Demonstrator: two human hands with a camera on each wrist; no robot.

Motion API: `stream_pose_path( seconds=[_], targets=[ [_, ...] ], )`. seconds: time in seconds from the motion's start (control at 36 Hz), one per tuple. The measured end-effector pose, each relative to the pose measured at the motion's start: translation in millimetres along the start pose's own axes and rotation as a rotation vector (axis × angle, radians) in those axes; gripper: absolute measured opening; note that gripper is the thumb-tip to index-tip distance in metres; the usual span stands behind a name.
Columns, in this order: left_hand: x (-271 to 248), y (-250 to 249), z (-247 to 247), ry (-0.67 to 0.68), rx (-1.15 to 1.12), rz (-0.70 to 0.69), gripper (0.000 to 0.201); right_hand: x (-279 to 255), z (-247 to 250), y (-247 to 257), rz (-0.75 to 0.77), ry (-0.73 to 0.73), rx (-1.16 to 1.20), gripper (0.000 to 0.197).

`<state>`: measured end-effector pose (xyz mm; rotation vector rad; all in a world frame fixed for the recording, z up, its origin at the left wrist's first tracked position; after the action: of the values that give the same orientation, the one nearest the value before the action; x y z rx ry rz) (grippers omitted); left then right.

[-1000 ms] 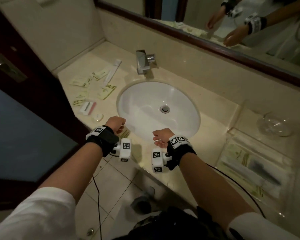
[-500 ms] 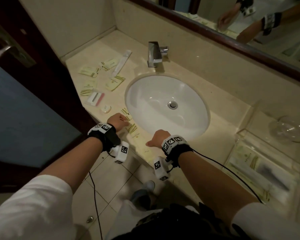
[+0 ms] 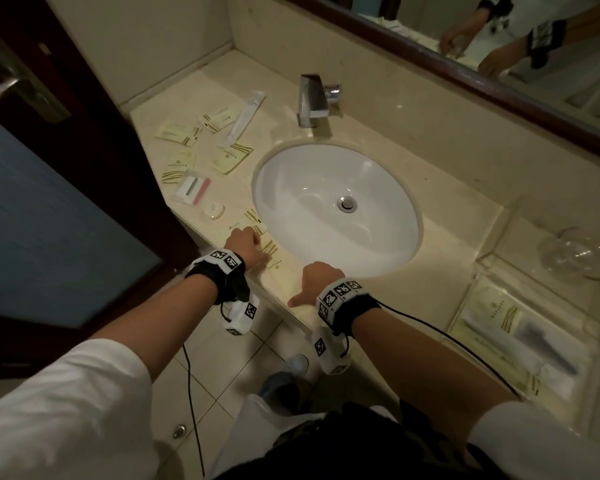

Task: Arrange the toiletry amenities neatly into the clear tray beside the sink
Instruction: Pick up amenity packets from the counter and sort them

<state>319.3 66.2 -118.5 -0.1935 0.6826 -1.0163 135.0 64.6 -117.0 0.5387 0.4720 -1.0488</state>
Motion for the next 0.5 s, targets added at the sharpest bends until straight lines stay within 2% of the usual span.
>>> stream_pose_path(
  seconds=[0.19,0.36,0.5],
  targets=[
    [0.8,-1.2,-4.0,-0.004,0.08,-0.03,0.046,-1.9,0.0,3.2,-0.023,0.012,0.014,0.055],
    [-0.8,-3.8,-3.5,-0.003,0.076,-0.069,0.04,-4.7,-2.6,1.1,-0.044,-0.03,0.051,0.065],
    [-1.0,-4.0,-2.7,0.011,0.08,-0.086,0.037,-9.6,-1.7,3.5,-0.06,0.001,0.094,0.058]
  ],
)
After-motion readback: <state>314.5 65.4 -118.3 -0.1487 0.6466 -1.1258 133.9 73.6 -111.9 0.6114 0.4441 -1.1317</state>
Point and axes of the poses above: each hand's wrist, its own x-axis towards the middle knuckle, its own z-axis out of the back of the hand, y = z × x, the point moved 3 cm from there along x, towards the middle knuckle, and after that the axes turned 1 degree about x, right-handed, at the moved point
